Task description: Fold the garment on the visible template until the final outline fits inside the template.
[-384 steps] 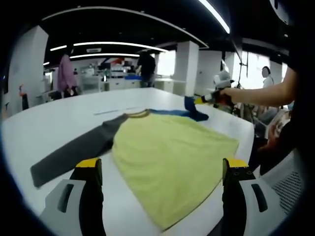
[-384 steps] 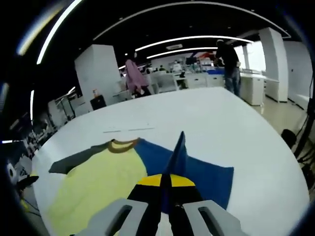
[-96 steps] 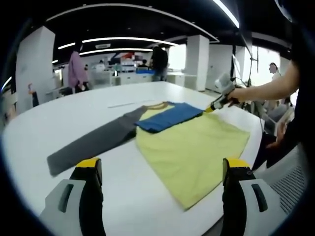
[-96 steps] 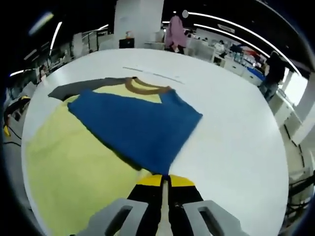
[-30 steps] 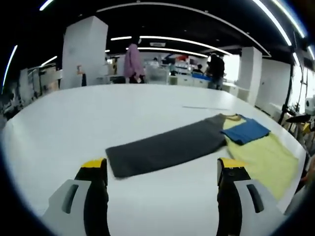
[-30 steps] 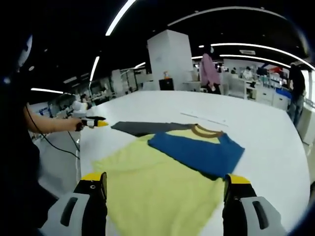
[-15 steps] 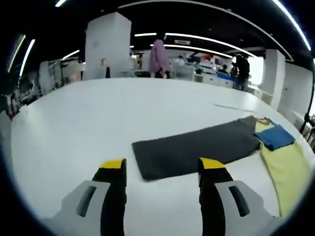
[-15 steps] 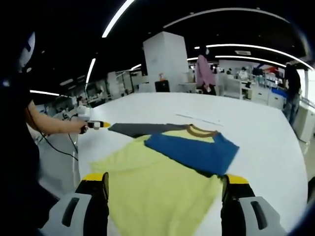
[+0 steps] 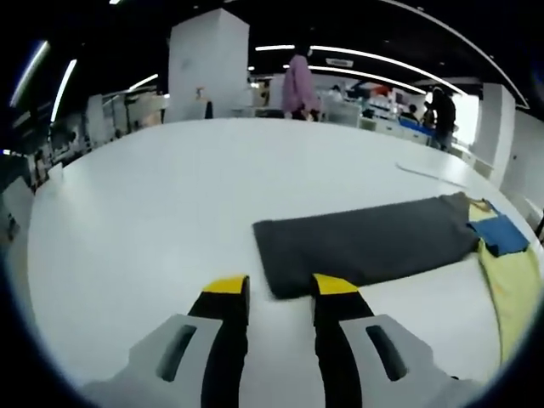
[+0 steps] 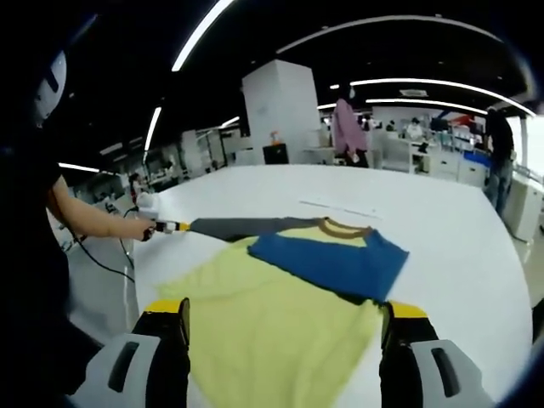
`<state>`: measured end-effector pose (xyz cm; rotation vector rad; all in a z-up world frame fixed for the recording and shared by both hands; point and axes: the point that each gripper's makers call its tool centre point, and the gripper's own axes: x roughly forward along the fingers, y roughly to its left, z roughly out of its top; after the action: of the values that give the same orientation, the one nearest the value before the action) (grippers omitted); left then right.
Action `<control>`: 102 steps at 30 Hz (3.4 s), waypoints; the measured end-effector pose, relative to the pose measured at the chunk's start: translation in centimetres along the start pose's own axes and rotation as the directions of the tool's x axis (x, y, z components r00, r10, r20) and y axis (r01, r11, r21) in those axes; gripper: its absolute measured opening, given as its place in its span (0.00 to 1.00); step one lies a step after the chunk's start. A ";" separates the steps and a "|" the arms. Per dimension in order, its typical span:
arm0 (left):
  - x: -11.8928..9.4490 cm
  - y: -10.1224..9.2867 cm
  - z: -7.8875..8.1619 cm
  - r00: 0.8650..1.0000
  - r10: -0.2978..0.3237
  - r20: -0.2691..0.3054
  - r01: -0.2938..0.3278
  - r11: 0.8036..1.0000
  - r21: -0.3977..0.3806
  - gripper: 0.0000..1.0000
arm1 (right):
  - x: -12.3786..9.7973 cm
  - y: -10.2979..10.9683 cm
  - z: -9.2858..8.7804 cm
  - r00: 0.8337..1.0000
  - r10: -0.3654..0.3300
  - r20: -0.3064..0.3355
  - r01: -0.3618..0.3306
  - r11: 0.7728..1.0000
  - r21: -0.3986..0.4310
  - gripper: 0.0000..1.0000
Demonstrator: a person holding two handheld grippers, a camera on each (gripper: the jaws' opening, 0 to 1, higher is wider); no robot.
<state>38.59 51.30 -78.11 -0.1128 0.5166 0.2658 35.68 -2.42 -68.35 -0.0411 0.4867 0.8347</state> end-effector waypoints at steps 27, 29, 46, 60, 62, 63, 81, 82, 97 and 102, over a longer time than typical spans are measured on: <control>0.5 0.6 -0.3 0.997 0.046 -0.069 -0.060 0.977 -0.203 0.01 | 0.2 0.2 -0.9 1.000 -0.003 -0.026 0.002 1.000 -0.016 0.90; 0.4 0.6 -0.3 0.997 0.043 -0.066 -0.057 0.974 -0.219 0.01 | 0.2 0.2 -0.9 1.000 -0.005 -0.028 0.004 1.000 -0.021 0.90; -0.1 0.8 2.4 0.998 0.052 0.016 -0.047 0.974 -0.223 0.01 | -0.1 1.0 -0.5 1.000 0.019 -0.008 -0.020 0.999 -0.035 0.96; -1.5 -4.0 5.9 0.992 -0.083 0.092 0.106 0.952 -0.288 0.01 | -0.1 1.5 -0.7 0.999 0.033 -0.007 -0.033 0.999 -0.030 0.99; -1.5 -4.2 6.3 0.990 -0.095 0.106 0.123 0.948 -0.295 0.01 | -0.1 1.5 -0.8 0.999 0.033 -0.009 -0.033 0.999 -0.029 0.99; -1.4 -4.3 6.5 0.989 -0.099 0.110 0.128 0.947 -0.296 0.01 | -0.1 1.6 -0.8 0.999 0.033 -0.010 -0.033 0.999 -0.026 0.99; -2.4 -9.5 10.7 0.952 -0.210 0.222 0.264 0.932 -0.250 0.01 | 0.2 1.9 -1.1 0.999 0.039 -0.004 -0.039 0.999 -0.015 0.99; -2.5 -9.8 10.9 0.951 -0.214 0.225 0.268 0.931 -0.249 0.01 | 0.2 2.0 -1.2 0.999 0.041 -0.005 -0.041 0.999 -0.015 0.99; -2.5 -15.5 10.9 0.929 -0.300 0.218 0.344 0.916 -0.205 0.01 | 0.6 2.6 -1.2 0.998 0.055 0.005 -0.055 0.998 -0.014 0.99; -2.5 -17.4 10.8 0.918 -0.328 0.222 0.373 0.904 -0.208 0.01 | 0.7 2.9 -1.4 0.998 0.060 0.002 -0.060 0.998 -0.014 0.99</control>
<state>46.47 35.93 -66.79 -0.4180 0.2704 -0.0178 33.45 -0.32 -69.44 -0.0381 0.4816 0.8972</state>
